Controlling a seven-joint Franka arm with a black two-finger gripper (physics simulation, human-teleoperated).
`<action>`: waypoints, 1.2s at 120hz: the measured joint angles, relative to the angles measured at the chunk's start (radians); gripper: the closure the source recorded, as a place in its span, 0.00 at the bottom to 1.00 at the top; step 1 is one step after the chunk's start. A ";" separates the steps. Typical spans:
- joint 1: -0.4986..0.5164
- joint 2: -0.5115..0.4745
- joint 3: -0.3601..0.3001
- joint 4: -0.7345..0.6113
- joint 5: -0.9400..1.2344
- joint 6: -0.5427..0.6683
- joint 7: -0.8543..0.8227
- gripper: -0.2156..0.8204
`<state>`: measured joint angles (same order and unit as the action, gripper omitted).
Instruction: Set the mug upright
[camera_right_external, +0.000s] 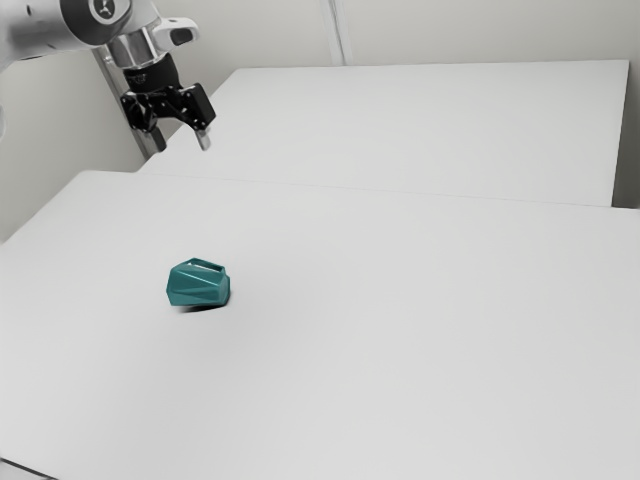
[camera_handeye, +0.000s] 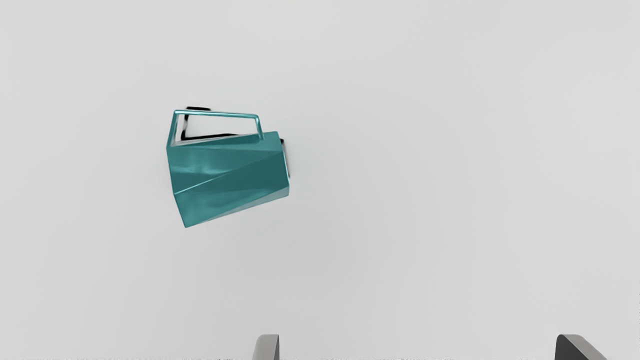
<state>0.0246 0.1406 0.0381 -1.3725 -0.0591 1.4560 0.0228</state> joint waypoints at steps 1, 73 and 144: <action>0.000 0.000 0.000 0.000 -0.001 -0.001 0.000 0.21; 0.013 0.062 0.343 -0.101 -0.257 -0.012 0.022 0.21; 0.191 0.257 0.357 -0.256 -0.559 -0.009 0.226 0.21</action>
<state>0.2159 0.3971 0.3947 -1.6284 -0.6183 1.4470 0.2484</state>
